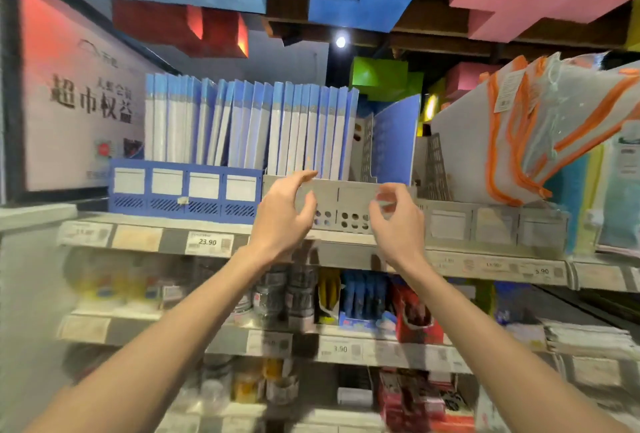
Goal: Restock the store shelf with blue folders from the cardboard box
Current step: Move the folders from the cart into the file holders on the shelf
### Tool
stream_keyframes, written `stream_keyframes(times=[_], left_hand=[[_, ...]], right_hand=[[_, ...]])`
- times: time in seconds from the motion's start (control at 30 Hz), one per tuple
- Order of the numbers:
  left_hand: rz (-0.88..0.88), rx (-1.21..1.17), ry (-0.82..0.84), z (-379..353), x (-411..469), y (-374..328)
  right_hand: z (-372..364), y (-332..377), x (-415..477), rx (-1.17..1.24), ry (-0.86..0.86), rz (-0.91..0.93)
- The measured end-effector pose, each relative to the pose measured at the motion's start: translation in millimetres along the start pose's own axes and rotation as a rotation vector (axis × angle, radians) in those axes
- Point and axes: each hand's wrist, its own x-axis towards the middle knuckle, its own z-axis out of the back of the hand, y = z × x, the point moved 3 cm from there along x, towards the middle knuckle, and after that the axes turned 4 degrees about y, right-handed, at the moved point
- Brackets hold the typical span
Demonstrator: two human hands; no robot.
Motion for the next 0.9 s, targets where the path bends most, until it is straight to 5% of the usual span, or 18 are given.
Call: stream_keyframes(times=[0.37,0.9], left_hand=[[0.269,0.163,-0.077,114,-215,-26],[0.916,0.573,-0.237,369,-516,-10]], right_hand=[[-72,72,-187,0.368,0.399,-0.003],[-265,263,-467,0.683,1.044,-0.075]])
